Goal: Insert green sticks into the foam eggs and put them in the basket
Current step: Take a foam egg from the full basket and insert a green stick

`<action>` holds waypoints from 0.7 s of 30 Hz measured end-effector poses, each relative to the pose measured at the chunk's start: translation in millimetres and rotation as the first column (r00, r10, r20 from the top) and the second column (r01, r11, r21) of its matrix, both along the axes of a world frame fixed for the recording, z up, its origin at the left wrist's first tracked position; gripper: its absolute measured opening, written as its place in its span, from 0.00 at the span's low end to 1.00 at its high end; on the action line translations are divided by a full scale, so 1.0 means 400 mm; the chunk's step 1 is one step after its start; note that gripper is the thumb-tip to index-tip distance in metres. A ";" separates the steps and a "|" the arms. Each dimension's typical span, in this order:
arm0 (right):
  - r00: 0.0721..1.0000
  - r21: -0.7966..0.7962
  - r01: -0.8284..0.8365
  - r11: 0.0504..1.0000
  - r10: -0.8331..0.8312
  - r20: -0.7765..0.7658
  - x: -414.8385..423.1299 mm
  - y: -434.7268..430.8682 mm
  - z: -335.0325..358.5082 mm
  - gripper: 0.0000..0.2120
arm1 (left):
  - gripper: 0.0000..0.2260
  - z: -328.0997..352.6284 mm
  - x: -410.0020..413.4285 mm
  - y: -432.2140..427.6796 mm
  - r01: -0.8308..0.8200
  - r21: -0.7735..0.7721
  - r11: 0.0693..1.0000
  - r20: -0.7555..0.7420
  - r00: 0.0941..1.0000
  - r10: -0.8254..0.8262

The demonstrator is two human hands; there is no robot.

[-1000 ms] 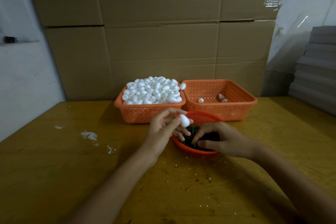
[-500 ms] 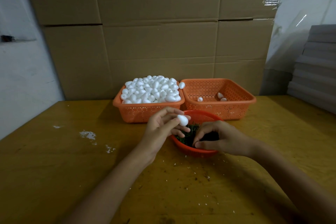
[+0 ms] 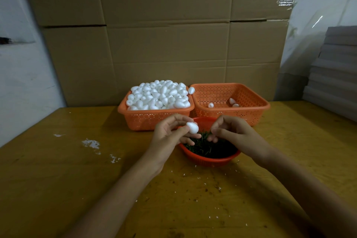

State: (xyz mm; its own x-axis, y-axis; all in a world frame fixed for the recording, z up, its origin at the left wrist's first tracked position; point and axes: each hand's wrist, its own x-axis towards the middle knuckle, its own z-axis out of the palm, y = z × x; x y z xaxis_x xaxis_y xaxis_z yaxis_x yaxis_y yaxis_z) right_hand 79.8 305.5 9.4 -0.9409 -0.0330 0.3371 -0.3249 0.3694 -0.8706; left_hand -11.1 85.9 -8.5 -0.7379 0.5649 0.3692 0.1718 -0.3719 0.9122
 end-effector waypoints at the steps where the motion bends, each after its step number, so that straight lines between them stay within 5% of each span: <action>1: 1.000 -0.024 0.010 1.000 -0.010 -0.005 0.002 0.000 0.002 0.04 | 0.05 -0.001 0.000 0.001 -0.001 -0.001 1.000 0.003 1.000 0.001; 21: 0.999 -0.089 0.023 0.996 -0.026 -0.028 0.006 -0.015 0.005 0.10 | 0.07 0.004 0.014 0.003 -0.063 -0.014 0.998 0.001 0.998 0.063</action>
State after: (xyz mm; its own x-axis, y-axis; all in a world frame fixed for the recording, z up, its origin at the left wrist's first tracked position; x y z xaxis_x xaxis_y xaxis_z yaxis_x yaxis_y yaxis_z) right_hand 82.3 299.4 11.2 -0.9308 0.0213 0.3650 -0.3424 0.2994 -0.8906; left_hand -5.6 87.2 -7.1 -0.7726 0.5226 0.3605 0.1931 -0.3475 0.9176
